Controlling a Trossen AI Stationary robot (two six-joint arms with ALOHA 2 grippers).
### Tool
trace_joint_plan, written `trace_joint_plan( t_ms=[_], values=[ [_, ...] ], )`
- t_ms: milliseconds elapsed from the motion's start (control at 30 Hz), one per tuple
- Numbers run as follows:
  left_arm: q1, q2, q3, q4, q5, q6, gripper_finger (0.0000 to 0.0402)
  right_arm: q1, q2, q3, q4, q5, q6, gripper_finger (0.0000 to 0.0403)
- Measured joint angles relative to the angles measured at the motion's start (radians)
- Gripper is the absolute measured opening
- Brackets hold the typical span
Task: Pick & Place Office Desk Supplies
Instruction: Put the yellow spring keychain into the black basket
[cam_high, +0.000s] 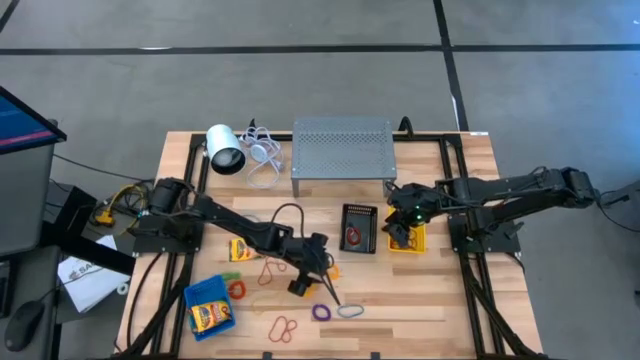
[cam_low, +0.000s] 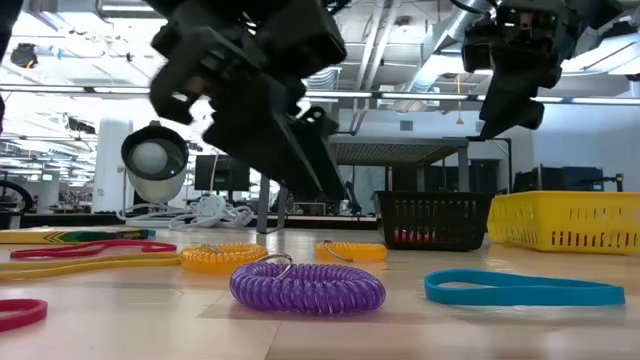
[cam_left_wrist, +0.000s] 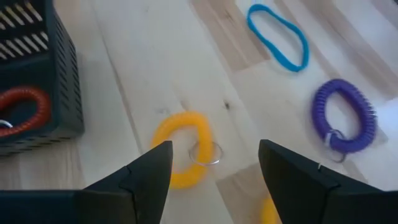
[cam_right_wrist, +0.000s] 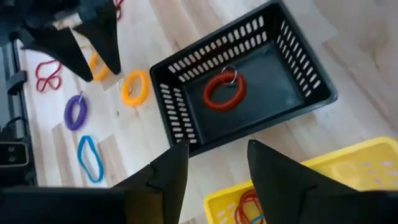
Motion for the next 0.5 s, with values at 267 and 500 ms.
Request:
trace_joint_plan(
  t_ms=[267,500],
  values=[
    [0.013,0.074,0.047,-0.030,0.038,0.024,0.0237,0.008,0.000,0.000,0.007,0.010,0.000,0.0161],
    [0.001,0.099,0.048,-0.035,0.029,0.025,0.0234,0.008,0.000,0.000,0.013,0.010,-0.015,0.0161]
  ],
)
